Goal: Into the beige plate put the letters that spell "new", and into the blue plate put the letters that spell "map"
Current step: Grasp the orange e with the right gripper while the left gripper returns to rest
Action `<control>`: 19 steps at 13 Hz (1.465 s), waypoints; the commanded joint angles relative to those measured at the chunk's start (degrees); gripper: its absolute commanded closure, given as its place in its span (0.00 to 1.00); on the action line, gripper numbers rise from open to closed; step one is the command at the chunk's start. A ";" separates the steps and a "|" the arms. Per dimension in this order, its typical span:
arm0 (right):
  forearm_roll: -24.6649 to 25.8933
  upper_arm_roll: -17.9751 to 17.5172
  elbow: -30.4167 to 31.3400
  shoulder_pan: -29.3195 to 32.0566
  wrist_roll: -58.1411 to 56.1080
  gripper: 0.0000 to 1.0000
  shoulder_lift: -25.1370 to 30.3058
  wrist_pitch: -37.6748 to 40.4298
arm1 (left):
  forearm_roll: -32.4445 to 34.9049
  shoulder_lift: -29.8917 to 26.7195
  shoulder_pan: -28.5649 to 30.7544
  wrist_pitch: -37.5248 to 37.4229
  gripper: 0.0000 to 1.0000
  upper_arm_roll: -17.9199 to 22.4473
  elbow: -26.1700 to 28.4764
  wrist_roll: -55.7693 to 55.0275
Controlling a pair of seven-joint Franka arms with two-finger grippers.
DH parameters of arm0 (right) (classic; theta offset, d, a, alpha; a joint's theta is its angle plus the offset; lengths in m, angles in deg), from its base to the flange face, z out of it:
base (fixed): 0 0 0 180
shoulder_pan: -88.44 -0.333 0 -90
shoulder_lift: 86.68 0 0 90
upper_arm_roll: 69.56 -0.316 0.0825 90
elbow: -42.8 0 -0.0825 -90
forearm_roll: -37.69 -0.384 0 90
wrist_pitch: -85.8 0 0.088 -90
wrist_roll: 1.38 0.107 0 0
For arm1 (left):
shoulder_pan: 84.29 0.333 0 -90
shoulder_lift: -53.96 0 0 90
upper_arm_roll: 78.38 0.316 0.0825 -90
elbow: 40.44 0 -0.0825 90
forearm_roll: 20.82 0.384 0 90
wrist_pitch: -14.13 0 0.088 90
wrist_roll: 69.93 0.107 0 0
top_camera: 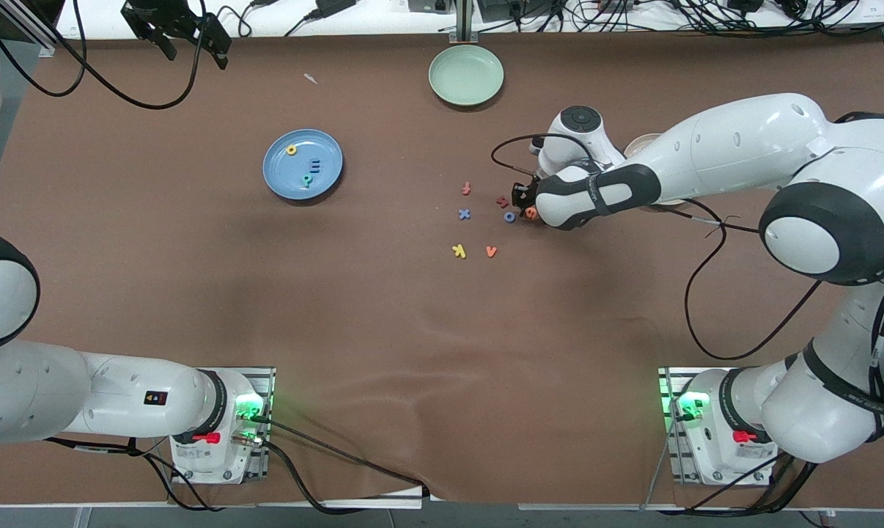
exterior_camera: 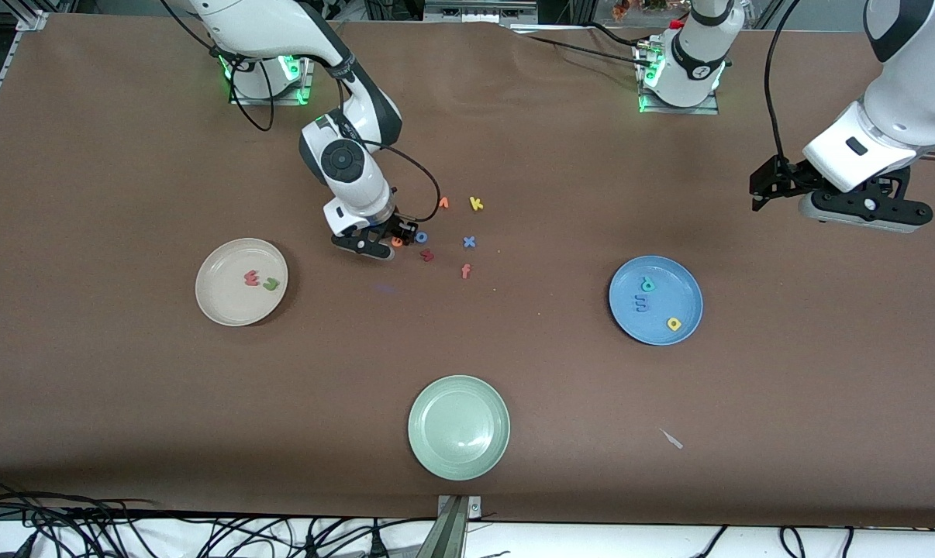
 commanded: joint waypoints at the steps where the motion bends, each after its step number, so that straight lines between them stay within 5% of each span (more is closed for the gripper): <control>1: 0.92 0.04 -0.18 -0.19 -0.07 0.41 -0.86 -1.67 | -1.59 -0.47 0.03 0.35 0.00 0.80 0.03 0.24; 13: 1.97 0.04 -0.35 -0.19 0.10 0.54 -2.35 -4.39 | -1.94 -0.56 -0.75 -3.52 0.00 0.36 -1.82 0.16; 19: 1.97 0.13 -0.62 -0.10 0.02 0.70 -2.44 -4.31 | -1.94 0.23 -0.84 -3.25 0.00 0.36 -1.91 -0.28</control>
